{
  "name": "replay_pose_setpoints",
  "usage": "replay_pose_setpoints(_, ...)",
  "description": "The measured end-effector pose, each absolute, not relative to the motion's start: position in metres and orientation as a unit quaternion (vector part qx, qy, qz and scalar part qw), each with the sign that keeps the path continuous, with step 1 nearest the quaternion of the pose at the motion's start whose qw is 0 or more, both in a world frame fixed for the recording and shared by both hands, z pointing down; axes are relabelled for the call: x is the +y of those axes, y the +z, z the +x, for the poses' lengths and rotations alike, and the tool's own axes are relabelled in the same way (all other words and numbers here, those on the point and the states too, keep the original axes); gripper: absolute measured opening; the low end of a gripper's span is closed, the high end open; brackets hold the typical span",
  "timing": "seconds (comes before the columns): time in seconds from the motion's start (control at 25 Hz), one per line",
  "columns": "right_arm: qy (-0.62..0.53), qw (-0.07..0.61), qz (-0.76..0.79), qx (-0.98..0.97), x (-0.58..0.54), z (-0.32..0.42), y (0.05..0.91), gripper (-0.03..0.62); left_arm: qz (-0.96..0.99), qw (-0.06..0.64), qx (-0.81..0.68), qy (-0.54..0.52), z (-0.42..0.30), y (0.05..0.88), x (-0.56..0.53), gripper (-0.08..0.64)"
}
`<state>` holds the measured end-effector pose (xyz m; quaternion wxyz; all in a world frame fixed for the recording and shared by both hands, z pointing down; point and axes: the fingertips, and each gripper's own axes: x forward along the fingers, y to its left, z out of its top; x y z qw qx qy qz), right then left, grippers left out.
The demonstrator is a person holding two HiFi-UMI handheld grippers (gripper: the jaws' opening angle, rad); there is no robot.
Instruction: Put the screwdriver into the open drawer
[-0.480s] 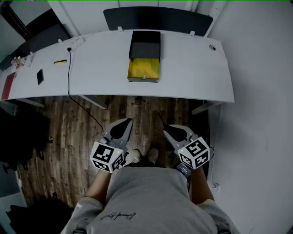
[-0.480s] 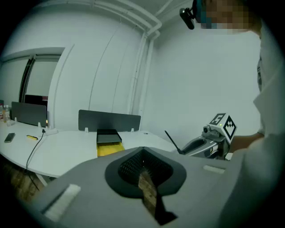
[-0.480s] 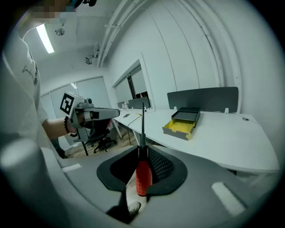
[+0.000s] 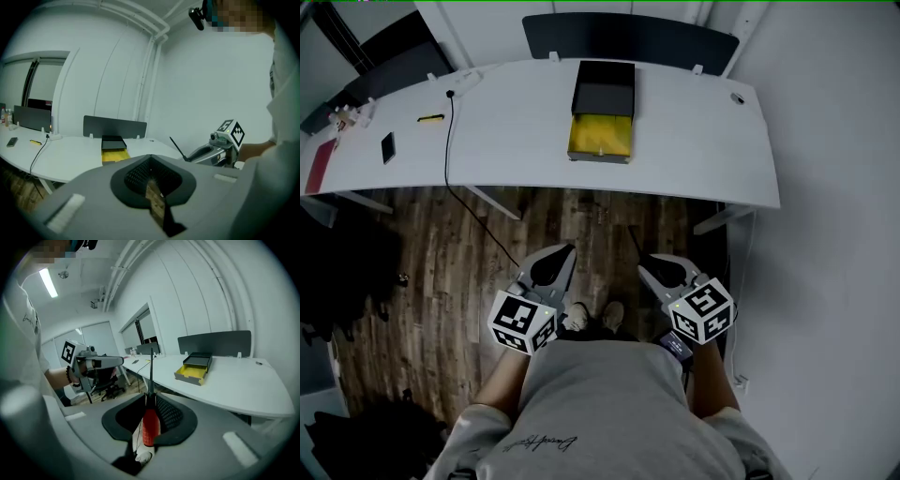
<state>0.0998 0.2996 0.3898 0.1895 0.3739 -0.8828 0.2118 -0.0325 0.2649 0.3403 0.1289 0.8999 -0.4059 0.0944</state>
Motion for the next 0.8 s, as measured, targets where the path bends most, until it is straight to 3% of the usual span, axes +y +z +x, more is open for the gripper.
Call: replay_pose_setpoints(0.8, 0.190, 0.188, 0.344, -0.900, 0.314, 0.107, 0.383, 0.086, 0.887, 0.109, -0.443, 0.078, -0.032, 0.330, 0.292, 0.002)
